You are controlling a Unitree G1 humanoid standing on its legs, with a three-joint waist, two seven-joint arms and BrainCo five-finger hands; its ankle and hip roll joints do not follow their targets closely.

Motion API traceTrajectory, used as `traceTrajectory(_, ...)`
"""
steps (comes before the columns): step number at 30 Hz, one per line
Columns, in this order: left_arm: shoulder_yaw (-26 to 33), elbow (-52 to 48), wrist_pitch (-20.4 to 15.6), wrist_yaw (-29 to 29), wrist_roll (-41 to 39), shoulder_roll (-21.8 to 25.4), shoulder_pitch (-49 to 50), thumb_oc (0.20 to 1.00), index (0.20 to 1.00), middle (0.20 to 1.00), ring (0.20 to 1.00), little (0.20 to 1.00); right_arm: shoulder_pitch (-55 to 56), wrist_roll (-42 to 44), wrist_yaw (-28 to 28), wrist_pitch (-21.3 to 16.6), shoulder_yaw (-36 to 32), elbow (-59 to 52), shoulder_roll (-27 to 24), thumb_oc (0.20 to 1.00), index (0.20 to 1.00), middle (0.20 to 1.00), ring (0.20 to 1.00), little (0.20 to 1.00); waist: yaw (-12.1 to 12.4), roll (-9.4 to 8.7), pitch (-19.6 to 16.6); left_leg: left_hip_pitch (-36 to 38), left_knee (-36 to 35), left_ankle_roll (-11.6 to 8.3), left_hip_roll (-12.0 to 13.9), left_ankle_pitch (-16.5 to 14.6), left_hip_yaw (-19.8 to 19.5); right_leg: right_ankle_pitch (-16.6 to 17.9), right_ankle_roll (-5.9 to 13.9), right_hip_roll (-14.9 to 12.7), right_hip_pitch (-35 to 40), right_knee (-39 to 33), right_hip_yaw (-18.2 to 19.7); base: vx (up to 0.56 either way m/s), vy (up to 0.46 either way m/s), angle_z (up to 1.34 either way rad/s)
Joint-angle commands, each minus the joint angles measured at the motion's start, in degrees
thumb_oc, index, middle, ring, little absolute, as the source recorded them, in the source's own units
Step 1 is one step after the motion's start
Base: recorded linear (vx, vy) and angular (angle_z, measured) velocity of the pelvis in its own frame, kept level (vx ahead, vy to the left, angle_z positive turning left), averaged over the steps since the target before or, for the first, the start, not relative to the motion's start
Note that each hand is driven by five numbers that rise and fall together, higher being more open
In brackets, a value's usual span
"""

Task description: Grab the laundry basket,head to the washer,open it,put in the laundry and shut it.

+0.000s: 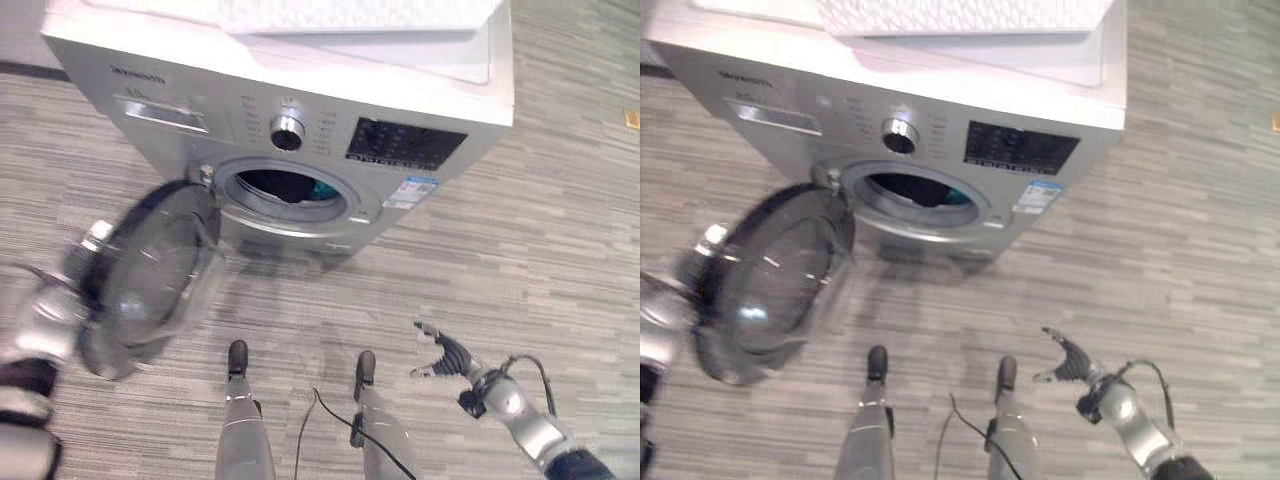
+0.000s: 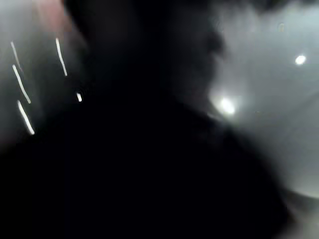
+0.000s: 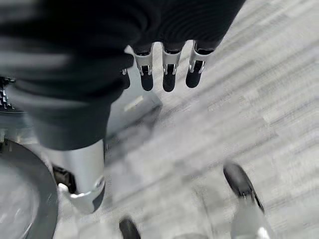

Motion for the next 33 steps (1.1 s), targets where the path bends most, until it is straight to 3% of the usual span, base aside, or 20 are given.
traceTrajectory(1, -13.6, 8.6, -4.7, -0.4, 0.0, -18.0, -6.7, 1.0, 1.0, 1.0, 1.0, 1.0, -6.0, -2.4, -1.5, -1.6, -2.1, -1.5, -2.0, 1.0, 1.0, 1.0, 1.0, 1.0, -7.1, -4.21, 2.1, 0.9, 1.7, 3.55, -0.3, -5.8, 2.0, 0.5, -1.38, 3.2, -3.3, 1.6, 5.2, 0.06, -0.024, -0.19)
traceTrajectory(6, -17.8, 14.2, -5.7, -0.5, -3.3, -25.9, -11.3, 1.0, 1.0, 1.0, 1.0, 1.0, -5.2, -3.8, -2.4, -1.7, -3.8, -1.5, -3.6, 1.0, 1.0, 1.0, 1.0, 1.0, -10.5, -2.73, -0.1, 6.3, -2.9, 2.83, 1.8, -3.9, 6.4, 0.2, -1.44, 4.8, -3.1, 1.0, 8.2, 0.09, -0.032, -0.42)
traceTrajectory(10, -18.0, 14.2, -7.1, 1.0, -3.2, -26.6, -12.6, 1.0, 1.0, 1.0, 1.0, 1.0, -5.3, -3.7, -2.4, -2.1, -4.0, -0.4, -3.8, 1.0, 1.0, 1.0, 1.0, 1.0, -11.8, -2.08, -1.0, 9.4, -4.6, 2.46, 2.7, -3.4, 9.4, 0.2, -1.09, 5.9, -3.2, 1.1, 10.4, 0.05, -0.033, -0.82)
traceTrajectory(12, -19.4, 4.8, -9.5, 1.0, -2.8, -24.2, -9.5, 1.0, 1.0, 1.0, 1.0, 1.0, -4.7, -4.1, -1.6, -2.7, -3.2, 1.0, -4.3, 1.0, 1.0, 1.0, 1.0, 1.0, -11.4, -0.65, -1.3, 10.4, -4.9, 2.23, 3.2, -3.1, 10.2, 0.0, -1.03, 6.1, -2.9, 1.1, 10.5, 0.08, -0.091, -0.77)
traceTrajectory(15, -20.0, -4.9, -10.5, -2.5, -5.0, -20.6, -0.8, 1.0, 1.0, 1.0, 1.0, 1.0, -3.1, -4.2, 0.7, -3.5, -2.0, 2.4, -4.5, 1.0, 1.0, 1.0, 1.0, 1.0, -9.7, 1.54, -1.5, 11.0, -5.2, 2.06, 3.2, -2.4, 9.9, -0.6, -1.32, 5.7, -1.9, 1.1, 9.6, 0.04, -0.025, -0.08)
traceTrajectory(17, -20.5, -5.7, -10.5, -4.8, -5.6, -20.0, 2.5, 1.0, 1.0, 1.0, 1.0, 1.0, -3.7, -2.9, 2.7, -3.8, -0.1, 5.0, -3.5, 1.0, 1.0, 1.0, 1.0, 1.0, -8.6, 2.49, -1.7, 11.3, -5.3, 2.01, 3.1, -2.4, 9.3, -1.1, -1.53, 5.5, -0.9, 1.1, 8.7, 0.03, -0.02, 0.26)
traceTrajectory(20, -23.1, -3.5, -9.9, -6.6, 0.1, -19.8, 4.4, 1.0, 1.0, 1.0, 1.0, 1.0, -7.5, -4.2, 6.2, -3.5, 6.5, 7.3, -1.6, 1.0, 1.0, 1.0, 1.0, 1.0, -7.0, 3.74, -2.5, 11.2, -5.5, 1.94, 2.8, -2.3, 8.2, -1.7, -1.76, 5.0, 0.3, 0.8, 7.1, 0.02, -0.028, 0.18)
traceTrajectory(21, -25.5, -0.3, -9.4, -6.7, 5.2, -20.6, 3.1, 1.0, 1.0, 1.0, 1.0, 1.0, -11.9, -3.6, 7.9, -2.9, 11.5, 9.9, 1.4, 1.0, 1.0, 1.0, 1.0, 1.0, -6.2, 4.3, -2.4, 10.6, -5.5, 1.96, 2.5, -1.9, 7.2, -1.9, -1.96, 4.7, 0.6, 0.7, 6.2, -0.01, -0.042, 0.24)
traceTrajectory(22, -25.4, -0.2, -9.5, -6.7, 5.2, -20.6, 3.0, 1.0, 1.0, 1.0, 1.0, 1.0, -12.1, -3.6, 7.8, -2.9, 11.6, 10.1, 1.5, 1.0, 1.0, 1.0, 1.0, 1.0, -6.3, 4.22, -2.4, 10.4, -5.5, 1.96, 2.5, -1.7, 7.1, -1.7, -1.99, 4.6, 0.4, 0.7, 6.2, -0.02, -0.029, 0.38)
traceTrajectory(26, -33.5, 0.5, -8.9, -10.7, 14.4, -19.7, 0.4, 1.0, 1.0, 1.0, 1.0, 1.0, -25.7, -3.7, 10.0, -1.9, 23.9, 20.7, 10.6, 1.0, 1.0, 1.0, 1.0, 1.0, -4.0, 5.8, -2.0, 9.5, -5.5, 2.37, 1.5, -1.8, 5.3, -1.8, -2.09, 3.9, 1.0, 0.5, 4.8, -0.01, 0.02, 0.32)
traceTrajectory(27, -36.5, -1.6, -9.1, -11.7, 16.7, -18.1, 0.4, 1.0, 1.0, 1.0, 1.0, 1.0, -32.3, -6.1, 10.9, -1.2, 28.8, 27.7, 15.7, 1.0, 1.0, 1.0, 1.0, 1.0, -1.9, 6.84, -1.8, 9.2, -5.5, 2.53, 1.0, -1.7, 4.5, -1.8, -2.06, 3.5, 1.3, 0.6, 4.1, 0.0, 0.021, 0.23)
traceTrajectory(28, -36.4, -1.7, -9.1, -11.7, 16.7, -17.9, 0.4, 1.0, 1.0, 1.0, 1.0, 1.0, -32.6, -6.1, 10.8, -1.4, 28.9, 28.3, 16.2, 1.0, 1.0, 1.0, 1.0, 1.0, -2.0, 6.68, -1.7, 9.1, -5.5, 2.53, 1.0, -1.6, 4.5, -1.7, -2.06, 3.5, 1.3, 0.6, 4.1, 0.0, 0.024, 0.24)
traceTrajectory(30, -38.2, -3.9, -9.4, -12.0, 18.9, -16.1, 0.8, 1.0, 1.0, 1.0, 1.0, 1.0, -38.5, -10.0, 10.6, -0.6, 32.7, 35.9, 21.5, 1.0, 1.0, 1.0, 1.0, 1.0, 0.6, 7.61, -1.3, 9.0, -5.5, 2.72, 0.5, -1.8, 3.4, -2.1, -2.0, 2.9, 2.0, 0.6, 3.1, 0.0, 0.008, 0.31)
traceTrajectory(31, -38.0, -4.3, -9.2, -11.4, 19.2, -15.5, 1.1, 1.0, 1.0, 1.0, 1.0, 1.0, -41.5, -10.9, 9.0, -0.3, 32.0, 41.9, 24.1, 1.0, 1.0, 1.0, 1.0, 1.0, 2.1, 8.0, -1.1, 8.4, -5.5, 2.84, 0.0, -1.3, 2.6, -1.8, -2.04, 2.5, 2.0, 0.5, 2.4, -0.06, 0.01, 0.6)
traceTrajectory(32, -37.6, -5.8, -9.1, -10.5, 19.0, -14.7, 1.3, 1.0, 1.0, 1.0, 1.0, 1.0, -47.8, -10.3, 6.4, 0.8, 28.4, 50.2, 26.8, 1.0, 1.0, 1.0, 1.0, 1.0, 5.6, 9.43, -0.6, 7.0, -5.5, 2.81, -1.0, -0.6, 1.0, -1.7, -1.92, 1.8, 2.0, 0.4, 0.9, -0.09, 0.001, 0.63)
traceTrajectory(33, -36.9, -6.3, -8.9, -10.0, 18.6, -14.8, 1.7, 1.0, 1.0, 1.0, 1.0, 1.0, -49.9, -9.5, 5.4, 1.3, 26.1, 53.4, 27.0, 1.0, 1.0, 1.0, 1.0, 1.0, 7.3, 10.12, -0.5, 6.3, -5.5, 2.79, -1.5, -0.3, 0.0, -1.6, -1.84, 1.4, 2.0, 0.4, 0.0, -0.07, -0.005, 0.53)
